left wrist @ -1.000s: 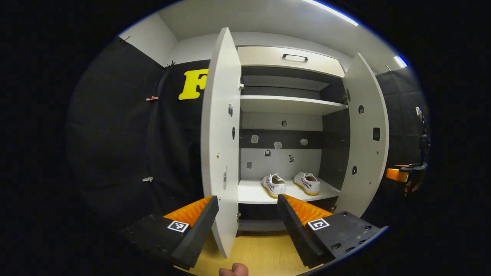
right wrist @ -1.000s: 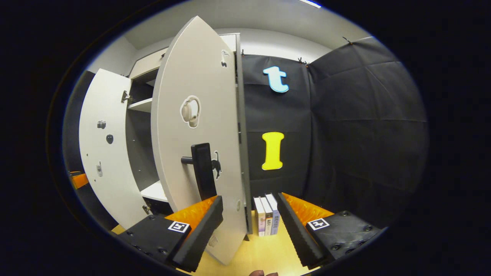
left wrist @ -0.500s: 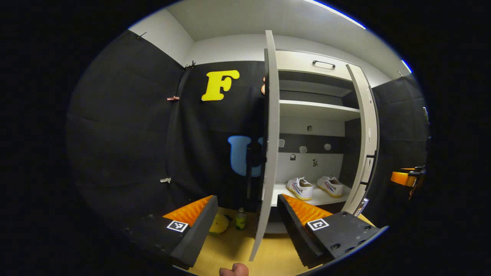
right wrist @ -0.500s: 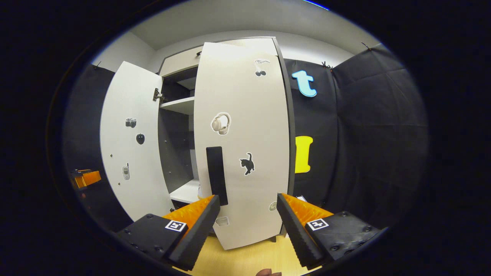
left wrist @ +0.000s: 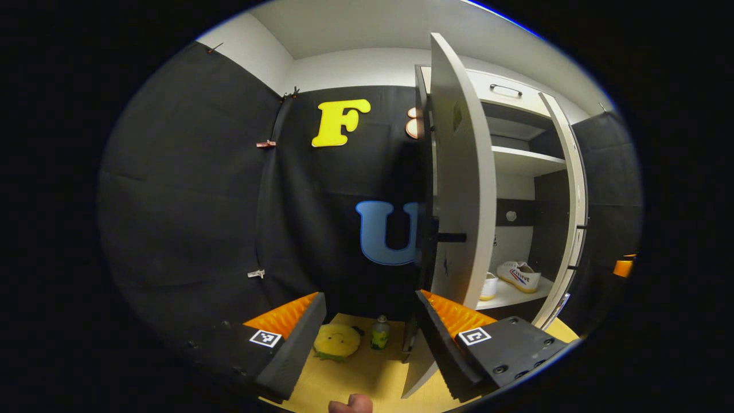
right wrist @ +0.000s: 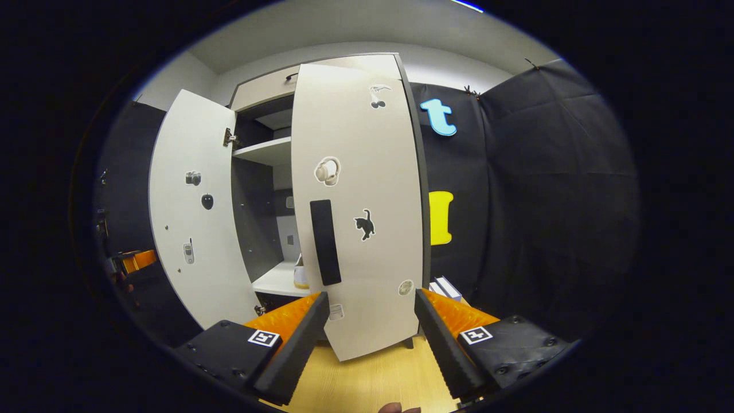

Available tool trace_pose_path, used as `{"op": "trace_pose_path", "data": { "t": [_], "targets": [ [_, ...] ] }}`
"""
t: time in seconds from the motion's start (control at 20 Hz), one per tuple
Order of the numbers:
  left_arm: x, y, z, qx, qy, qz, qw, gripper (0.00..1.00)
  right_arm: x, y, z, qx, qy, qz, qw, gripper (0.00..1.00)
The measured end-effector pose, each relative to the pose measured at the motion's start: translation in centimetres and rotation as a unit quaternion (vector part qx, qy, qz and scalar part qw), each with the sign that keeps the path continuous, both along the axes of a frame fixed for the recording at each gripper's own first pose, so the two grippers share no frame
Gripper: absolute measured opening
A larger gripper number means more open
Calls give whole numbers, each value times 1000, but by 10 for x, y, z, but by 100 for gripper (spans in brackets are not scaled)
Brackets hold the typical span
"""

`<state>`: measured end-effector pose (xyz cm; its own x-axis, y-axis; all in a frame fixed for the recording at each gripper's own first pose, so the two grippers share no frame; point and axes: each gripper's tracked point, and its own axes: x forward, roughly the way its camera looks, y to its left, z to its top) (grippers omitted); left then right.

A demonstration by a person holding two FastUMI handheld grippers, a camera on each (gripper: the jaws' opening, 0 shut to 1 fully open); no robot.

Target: Grab one shoe with the right hand and put it into the shoe cabinet, grab the other shoe with the left hand and put it into the shoe cabinet; then close the right door with the right hand and the left door with the left hand.

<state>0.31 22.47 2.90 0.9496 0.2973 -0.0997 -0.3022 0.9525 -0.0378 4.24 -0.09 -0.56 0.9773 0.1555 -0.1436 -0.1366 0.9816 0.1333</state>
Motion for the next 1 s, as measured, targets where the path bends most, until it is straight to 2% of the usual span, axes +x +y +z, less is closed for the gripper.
{"op": "trace_pose_path", "data": {
  "t": [0.25, 0.3, 0.45, 0.6, 0.75, 1.0],
  "targets": [
    [26, 7, -15, 20, 13, -4, 1000, 96, -12, -18, -2, -5, 3, -30, 1000, 98],
    [28, 11, -16, 24, 12, 0, 1000, 93, -14, -22, -2, -5, 3, -36, 999, 98],
    [29, 4, -14, 20, 1, -8, 1000, 93, -18, -32, -1, -4, 2, -48, 999, 98],
    [27, 0, -13, 28, 3, 7, 1000, 93, -18, -39, 1, 0, 1, -52, 999, 98],
    [27, -19, -12, 20, -1, 2, 1000, 92, -21, -43, 4, 3, 0, -50, 999, 96],
    [41, -91, -10, 23, -2, -33, 999, 94, -26, -54, 5, 9, 2, -43, 999, 96]
  ]
}}
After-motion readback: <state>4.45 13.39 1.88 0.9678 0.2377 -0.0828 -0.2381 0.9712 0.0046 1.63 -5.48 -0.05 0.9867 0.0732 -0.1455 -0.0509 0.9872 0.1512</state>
